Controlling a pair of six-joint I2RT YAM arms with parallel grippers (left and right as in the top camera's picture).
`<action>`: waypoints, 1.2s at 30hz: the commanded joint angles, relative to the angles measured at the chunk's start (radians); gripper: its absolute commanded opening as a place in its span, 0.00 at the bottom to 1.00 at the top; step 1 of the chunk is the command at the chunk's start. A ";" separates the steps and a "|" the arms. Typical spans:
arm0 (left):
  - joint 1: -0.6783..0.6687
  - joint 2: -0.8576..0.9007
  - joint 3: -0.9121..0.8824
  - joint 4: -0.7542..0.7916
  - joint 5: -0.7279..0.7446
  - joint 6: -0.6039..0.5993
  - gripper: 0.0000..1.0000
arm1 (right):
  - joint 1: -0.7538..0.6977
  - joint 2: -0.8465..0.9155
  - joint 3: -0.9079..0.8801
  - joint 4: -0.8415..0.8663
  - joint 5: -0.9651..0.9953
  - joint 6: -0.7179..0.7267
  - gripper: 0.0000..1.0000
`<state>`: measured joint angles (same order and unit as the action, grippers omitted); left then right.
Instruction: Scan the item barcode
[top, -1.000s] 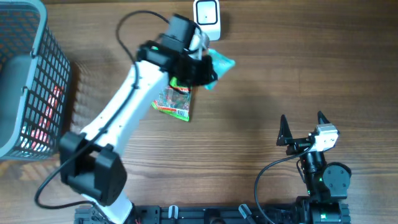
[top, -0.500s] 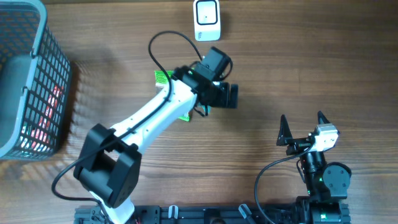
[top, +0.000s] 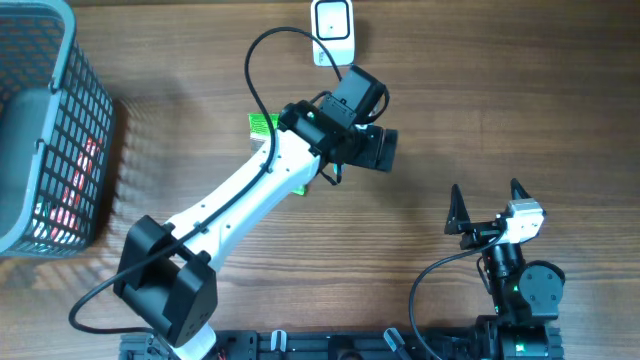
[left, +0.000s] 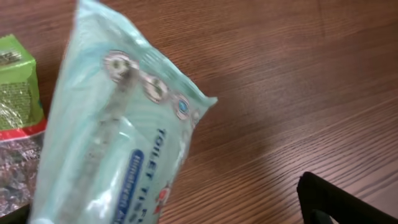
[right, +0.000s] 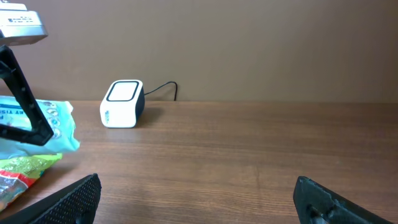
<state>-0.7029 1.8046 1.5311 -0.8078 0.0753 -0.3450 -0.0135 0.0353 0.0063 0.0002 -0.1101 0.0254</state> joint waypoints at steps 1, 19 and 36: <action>-0.017 -0.021 0.019 -0.013 -0.072 0.147 1.00 | 0.006 -0.004 -0.001 0.005 0.009 0.008 1.00; -0.116 -0.017 0.014 -0.257 -0.280 0.071 0.04 | 0.006 -0.004 -0.001 0.005 0.009 0.008 1.00; 0.005 0.025 -0.402 0.069 0.245 0.005 0.04 | 0.006 -0.004 -0.001 0.005 0.009 0.008 1.00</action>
<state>-0.6991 1.8263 1.1324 -0.7708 0.1181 -0.3538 -0.0135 0.0353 0.0063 0.0002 -0.1101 0.0254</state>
